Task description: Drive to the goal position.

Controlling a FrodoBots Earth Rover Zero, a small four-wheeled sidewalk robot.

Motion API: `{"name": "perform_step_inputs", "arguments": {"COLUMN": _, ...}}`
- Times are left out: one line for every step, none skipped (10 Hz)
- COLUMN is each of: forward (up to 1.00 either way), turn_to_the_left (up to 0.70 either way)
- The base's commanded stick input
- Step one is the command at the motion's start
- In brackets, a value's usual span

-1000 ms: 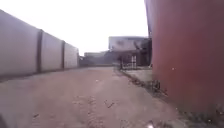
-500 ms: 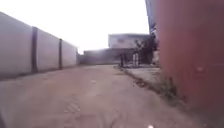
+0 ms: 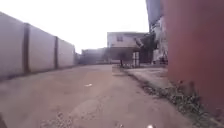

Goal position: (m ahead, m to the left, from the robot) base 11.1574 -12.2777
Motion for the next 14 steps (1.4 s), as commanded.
{"name": "perform_step_inputs", "arguments": {"forward": 1.00, "turn_to_the_left": 0.00}}
{"name": "perform_step_inputs", "arguments": {"forward": 1.00, "turn_to_the_left": 0.00}}
{"name": "perform_step_inputs", "arguments": {"forward": 1.00, "turn_to_the_left": 0.00}}
{"name": "perform_step_inputs", "arguments": {"forward": 1.00, "turn_to_the_left": 0.00}}
{"name": "perform_step_inputs", "arguments": {"forward": 1.00, "turn_to_the_left": 0.00}}
{"name": "perform_step_inputs", "arguments": {"forward": 1.00, "turn_to_the_left": 0.00}}
{"name": "perform_step_inputs", "arguments": {"forward": 1.00, "turn_to_the_left": 0.00}}
{"name": "perform_step_inputs", "arguments": {"forward": 1.00, "turn_to_the_left": 0.00}}
{"name": "perform_step_inputs", "arguments": {"forward": 1.00, "turn_to_the_left": 0.00}}
{"name": "perform_step_inputs", "arguments": {"forward": 1.00, "turn_to_the_left": 0.00}}
{"name": "perform_step_inputs", "arguments": {"forward": 1.00, "turn_to_the_left": 0.00}}
{"name": "perform_step_inputs", "arguments": {"forward": 1.00, "turn_to_the_left": 0.00}}
{"name": "perform_step_inputs", "arguments": {"forward": 1.00, "turn_to_the_left": 0.00}}
{"name": "perform_step_inputs", "arguments": {"forward": 1.00, "turn_to_the_left": 0.00}}
